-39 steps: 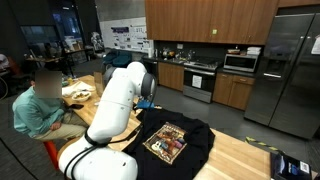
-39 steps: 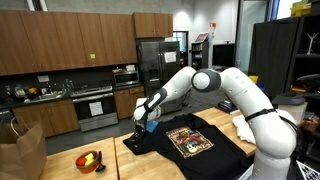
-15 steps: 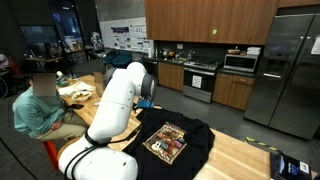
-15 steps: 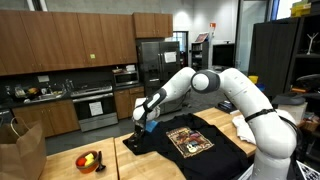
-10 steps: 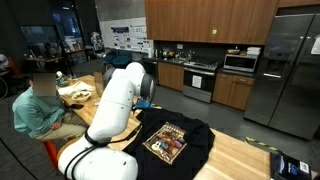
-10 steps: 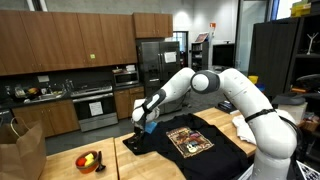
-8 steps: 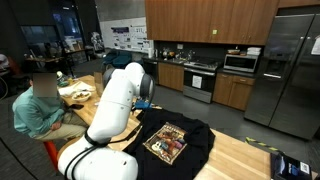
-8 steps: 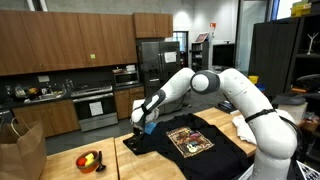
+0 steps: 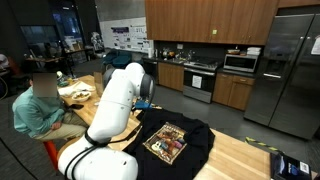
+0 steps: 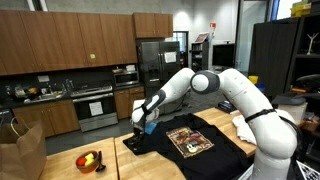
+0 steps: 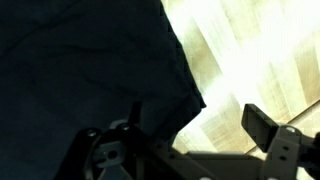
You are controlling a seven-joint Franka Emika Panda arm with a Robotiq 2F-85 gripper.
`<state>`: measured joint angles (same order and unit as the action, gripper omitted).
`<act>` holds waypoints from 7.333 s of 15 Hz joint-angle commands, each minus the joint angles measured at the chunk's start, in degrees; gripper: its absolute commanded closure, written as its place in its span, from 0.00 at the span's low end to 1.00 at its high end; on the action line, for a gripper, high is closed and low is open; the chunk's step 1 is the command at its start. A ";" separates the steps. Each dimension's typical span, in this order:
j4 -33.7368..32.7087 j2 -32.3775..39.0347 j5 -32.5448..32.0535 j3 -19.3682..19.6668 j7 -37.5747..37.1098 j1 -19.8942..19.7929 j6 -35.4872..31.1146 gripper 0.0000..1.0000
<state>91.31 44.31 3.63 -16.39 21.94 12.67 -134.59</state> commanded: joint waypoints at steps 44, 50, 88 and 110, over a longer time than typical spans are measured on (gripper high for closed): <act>9.65 -6.20 -14.88 9.68 -22.20 6.14 -13.32 0.99; 18.57 -12.36 -12.43 9.39 -24.13 3.40 -21.44 0.99; 43.97 -26.19 -8.26 22.54 -38.54 6.37 -42.75 0.12; 8.18 -5.91 -25.49 13.98 -16.99 5.86 -17.69 0.00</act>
<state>106.04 34.06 -21.33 -1.91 1.76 18.64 -155.48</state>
